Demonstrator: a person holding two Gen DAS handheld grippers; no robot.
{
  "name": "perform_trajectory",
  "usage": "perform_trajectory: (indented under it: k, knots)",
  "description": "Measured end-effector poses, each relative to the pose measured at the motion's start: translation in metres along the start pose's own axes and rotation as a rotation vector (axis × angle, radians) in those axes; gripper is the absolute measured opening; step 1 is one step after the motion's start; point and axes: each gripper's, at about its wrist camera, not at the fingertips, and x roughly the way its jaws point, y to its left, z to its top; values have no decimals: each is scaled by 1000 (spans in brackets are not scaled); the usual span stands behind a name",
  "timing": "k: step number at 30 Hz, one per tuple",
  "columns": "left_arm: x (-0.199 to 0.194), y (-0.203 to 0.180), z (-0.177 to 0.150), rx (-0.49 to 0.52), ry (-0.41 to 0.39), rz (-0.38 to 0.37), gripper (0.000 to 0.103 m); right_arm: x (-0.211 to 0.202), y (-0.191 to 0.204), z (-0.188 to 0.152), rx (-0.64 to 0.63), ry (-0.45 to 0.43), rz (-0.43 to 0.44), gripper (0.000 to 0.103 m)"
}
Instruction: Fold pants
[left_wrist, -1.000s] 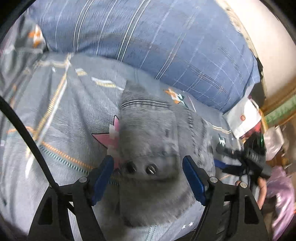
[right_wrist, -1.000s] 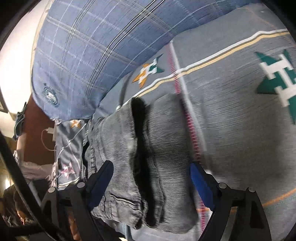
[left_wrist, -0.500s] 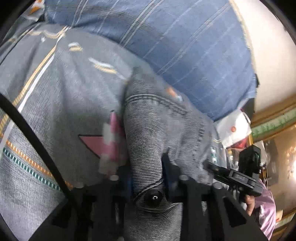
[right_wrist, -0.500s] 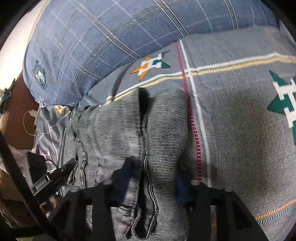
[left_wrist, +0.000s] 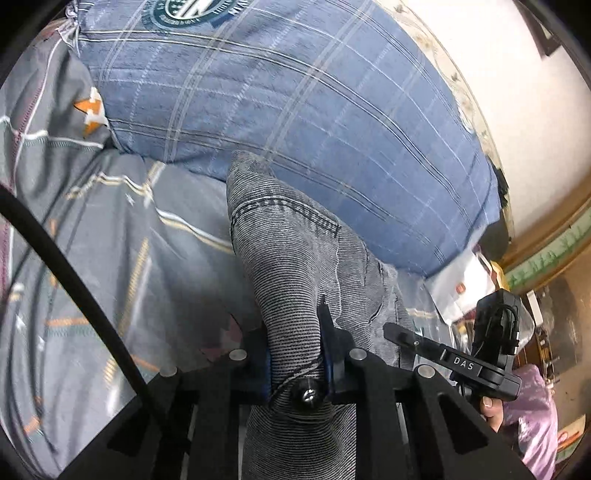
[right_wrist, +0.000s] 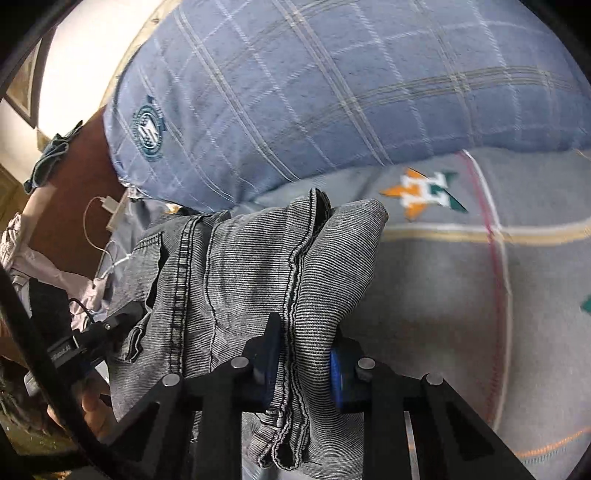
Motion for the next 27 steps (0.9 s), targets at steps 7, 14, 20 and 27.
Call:
perform_trajectory:
  k: [7,14,20,27]
  knots:
    - [46,35,10,-33,23,3,21,39,-16,7,54,-34,11,24]
    - [93,58,4,-9,57,220,35,76,-45,11,124,61,16,30]
    - [93,47,-1,90,12,338,50,77,-49,5,150,43,8,50]
    - [65,49,-14,96,-31,346,61,65,-48,5,139,29,-29,62]
